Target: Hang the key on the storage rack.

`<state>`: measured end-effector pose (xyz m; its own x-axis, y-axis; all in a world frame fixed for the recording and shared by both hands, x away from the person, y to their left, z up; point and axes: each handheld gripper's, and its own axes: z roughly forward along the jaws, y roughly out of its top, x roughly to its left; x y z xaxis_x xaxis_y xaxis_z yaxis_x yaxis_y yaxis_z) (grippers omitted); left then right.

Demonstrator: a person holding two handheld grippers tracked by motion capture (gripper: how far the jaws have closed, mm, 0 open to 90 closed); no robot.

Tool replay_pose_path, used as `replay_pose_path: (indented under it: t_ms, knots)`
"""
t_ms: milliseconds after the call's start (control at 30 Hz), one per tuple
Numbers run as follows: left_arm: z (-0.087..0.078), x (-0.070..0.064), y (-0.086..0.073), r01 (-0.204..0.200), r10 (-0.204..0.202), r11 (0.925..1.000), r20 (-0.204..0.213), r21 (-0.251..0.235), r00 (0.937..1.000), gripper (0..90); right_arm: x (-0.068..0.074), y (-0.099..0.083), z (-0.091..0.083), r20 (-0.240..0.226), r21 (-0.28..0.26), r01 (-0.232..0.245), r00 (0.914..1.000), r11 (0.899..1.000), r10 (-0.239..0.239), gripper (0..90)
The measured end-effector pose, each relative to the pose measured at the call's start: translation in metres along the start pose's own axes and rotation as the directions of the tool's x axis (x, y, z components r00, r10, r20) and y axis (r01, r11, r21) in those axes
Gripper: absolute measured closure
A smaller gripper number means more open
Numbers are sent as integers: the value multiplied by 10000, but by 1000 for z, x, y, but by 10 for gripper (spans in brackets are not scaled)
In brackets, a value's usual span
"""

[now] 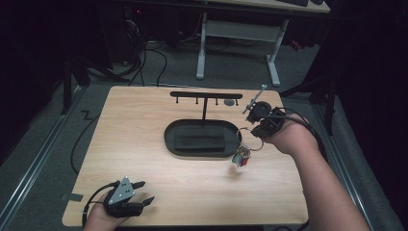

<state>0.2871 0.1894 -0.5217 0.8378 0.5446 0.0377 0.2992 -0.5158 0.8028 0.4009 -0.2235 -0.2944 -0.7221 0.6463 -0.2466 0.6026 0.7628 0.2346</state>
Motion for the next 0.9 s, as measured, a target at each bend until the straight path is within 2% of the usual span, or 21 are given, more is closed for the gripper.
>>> replay_pose_path:
  t_ms: [200, 333, 567, 900]
  knots:
    - [-2, -1, -1, 26, -26, 10000, 19, -29, 10000, 376, -13, 19, 2, 325, -202, -115, 9994, 9997, 122, 876]
    - [-5, -2, -4, -111, 112, 9999, -29, 117, 9999, 376, -22, 31, 6, 495, -501, -225, 9985, 9985, 250, 876]
    - [-12, -2, -10, 47, -45, 9999, -203, 108, 9998, 378, -41, 49, 29, 546, -727, -542, 9968, 9959, 583, 875]
    - [-15, -2, -15, 167, -163, 9996, -205, 209, 9997, 377, -61, 65, 53, 769, -665, -765, 9937, 9948, 816, 875]
